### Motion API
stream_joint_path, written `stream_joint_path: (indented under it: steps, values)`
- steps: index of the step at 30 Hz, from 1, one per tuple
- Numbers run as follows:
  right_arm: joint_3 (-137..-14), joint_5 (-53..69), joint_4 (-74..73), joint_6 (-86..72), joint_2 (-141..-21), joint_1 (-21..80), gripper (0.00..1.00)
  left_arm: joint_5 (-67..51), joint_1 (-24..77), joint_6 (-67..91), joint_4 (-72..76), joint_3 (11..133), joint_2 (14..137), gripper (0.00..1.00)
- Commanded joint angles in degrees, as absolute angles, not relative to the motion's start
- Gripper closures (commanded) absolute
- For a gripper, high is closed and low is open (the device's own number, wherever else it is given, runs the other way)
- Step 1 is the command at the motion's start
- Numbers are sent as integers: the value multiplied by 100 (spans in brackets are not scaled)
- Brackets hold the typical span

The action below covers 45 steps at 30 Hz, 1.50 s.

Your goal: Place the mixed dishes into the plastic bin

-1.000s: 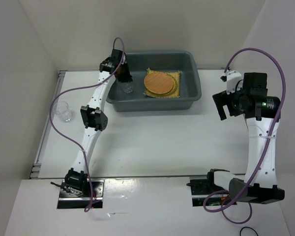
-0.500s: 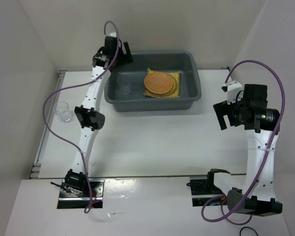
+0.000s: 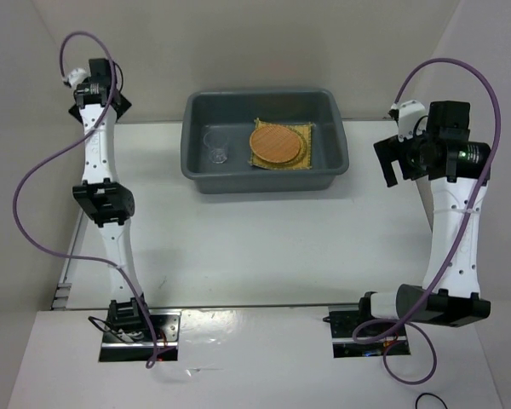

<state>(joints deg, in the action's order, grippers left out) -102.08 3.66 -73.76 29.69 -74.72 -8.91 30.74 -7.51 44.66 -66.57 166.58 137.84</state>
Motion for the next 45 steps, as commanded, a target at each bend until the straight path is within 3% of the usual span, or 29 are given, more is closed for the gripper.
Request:
stream_joint_path:
  steps: [1,16,25,36,38,39,40,41,43,44,45]
  values:
    - [-10625,501,-7348,3006,-7655,-923,1,3067,-668,5043,-7462,15945,13931,0]
    - [-10688,615,-7400,3006,-7884,-923,1,3463,-835,5889,-7462,14214,13676,0]
    - [-10942,738,-7400,3059,-8270,-923,1,4499,-756,5889,-7462,13536,13324,0]
    - [-11602,844,-7400,3059,-8868,-923,1,3798,-1099,5766,-7006,12525,13324,2]
    - [-11602,844,-7400,3059,-8920,-923,1,3744,-1099,5705,-6804,12262,13263,16]
    - [-11602,844,-7400,3059,-8921,-923,1,3666,-1099,5704,-6716,12191,13210,27]
    - [-11602,844,-7400,3059,-8921,-923,1,3604,-1099,5617,-6663,12190,13210,56]
    - [-11602,844,-7400,3059,-8921,-923,1,3604,-1099,5616,-6662,12190,13158,69]
    - [-11602,844,-7400,3059,-8921,-923,1,3525,-1099,5616,-6662,12260,13096,85]
    - [-11549,844,-7400,3059,-8921,-923,1,3472,-1099,5616,-6662,12348,13096,99]
    - [-11549,844,-7400,3059,-8921,-923,1,3272,-1099,5616,-6662,12470,13043,100]
